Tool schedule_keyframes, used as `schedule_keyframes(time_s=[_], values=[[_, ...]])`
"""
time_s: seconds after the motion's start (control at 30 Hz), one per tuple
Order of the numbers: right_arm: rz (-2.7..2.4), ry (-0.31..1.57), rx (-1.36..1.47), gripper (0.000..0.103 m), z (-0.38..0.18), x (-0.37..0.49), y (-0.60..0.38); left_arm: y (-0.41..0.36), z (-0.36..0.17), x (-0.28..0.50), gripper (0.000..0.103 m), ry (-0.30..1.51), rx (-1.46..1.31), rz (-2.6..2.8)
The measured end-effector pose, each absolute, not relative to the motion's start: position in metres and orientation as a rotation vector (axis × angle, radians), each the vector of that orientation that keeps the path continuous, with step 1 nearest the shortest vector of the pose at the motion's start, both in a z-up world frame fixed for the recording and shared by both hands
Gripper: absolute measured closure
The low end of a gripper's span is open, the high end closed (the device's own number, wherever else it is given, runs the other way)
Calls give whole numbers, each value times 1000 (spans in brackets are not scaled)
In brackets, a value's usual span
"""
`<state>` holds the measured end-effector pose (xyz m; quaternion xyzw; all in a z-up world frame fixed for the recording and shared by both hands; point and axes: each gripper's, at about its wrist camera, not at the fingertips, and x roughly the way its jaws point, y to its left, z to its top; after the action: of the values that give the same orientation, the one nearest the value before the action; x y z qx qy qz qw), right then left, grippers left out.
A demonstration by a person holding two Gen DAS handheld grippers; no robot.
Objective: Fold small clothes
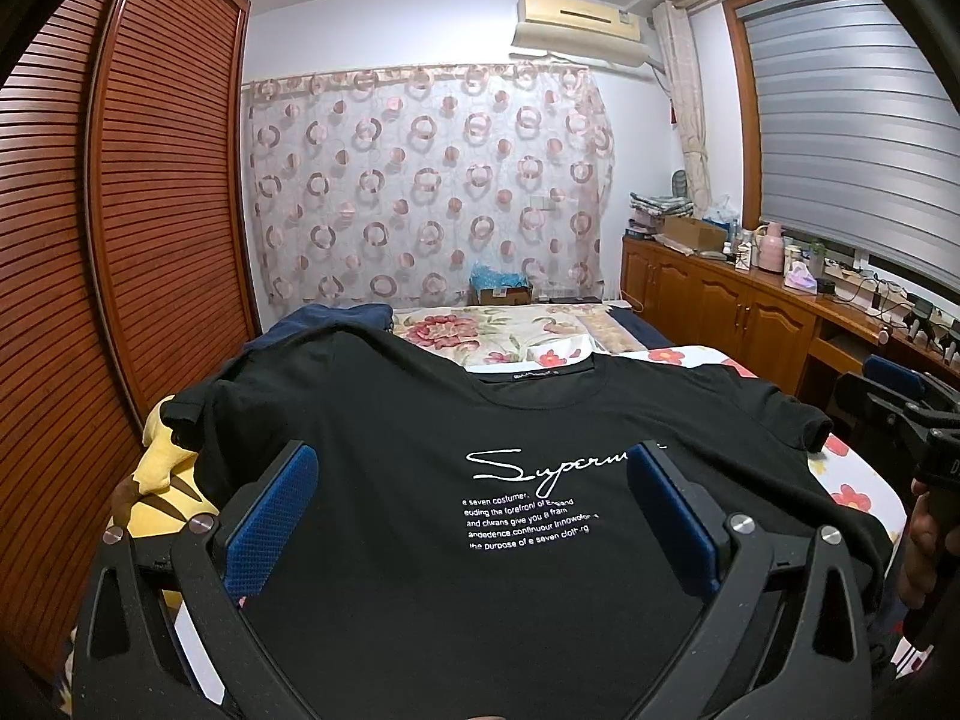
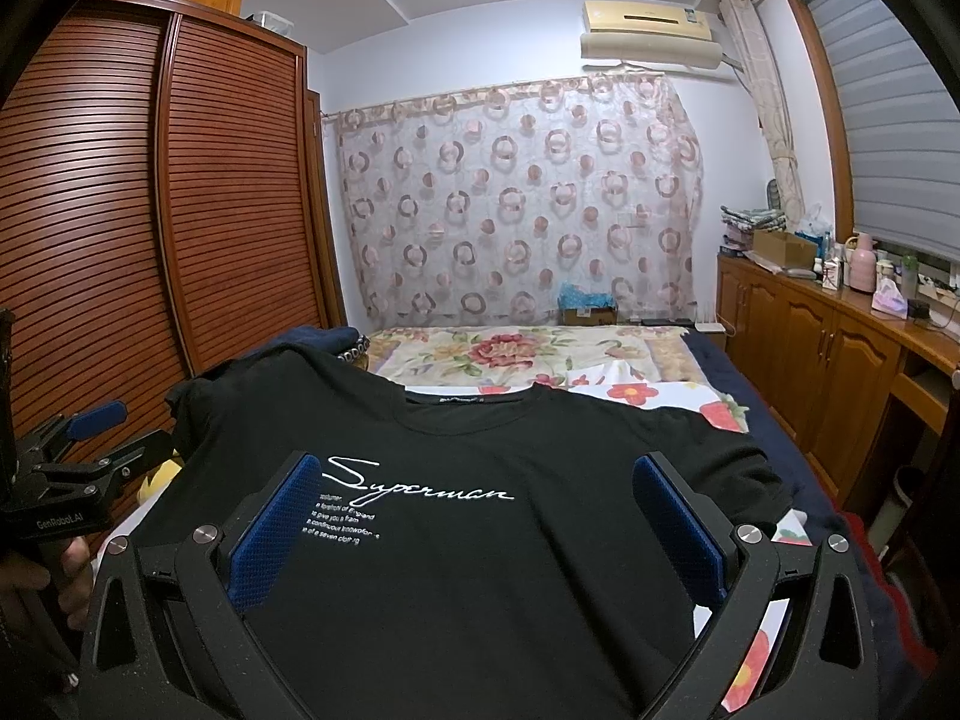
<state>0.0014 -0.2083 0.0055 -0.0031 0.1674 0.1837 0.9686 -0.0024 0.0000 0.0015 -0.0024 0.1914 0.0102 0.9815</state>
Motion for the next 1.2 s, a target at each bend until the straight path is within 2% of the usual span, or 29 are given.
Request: schedule_keyframes(time_s=[1.2], values=[[374, 342, 1, 0, 3, 6, -208, 1, 2, 1, 0, 386, 2, 25]])
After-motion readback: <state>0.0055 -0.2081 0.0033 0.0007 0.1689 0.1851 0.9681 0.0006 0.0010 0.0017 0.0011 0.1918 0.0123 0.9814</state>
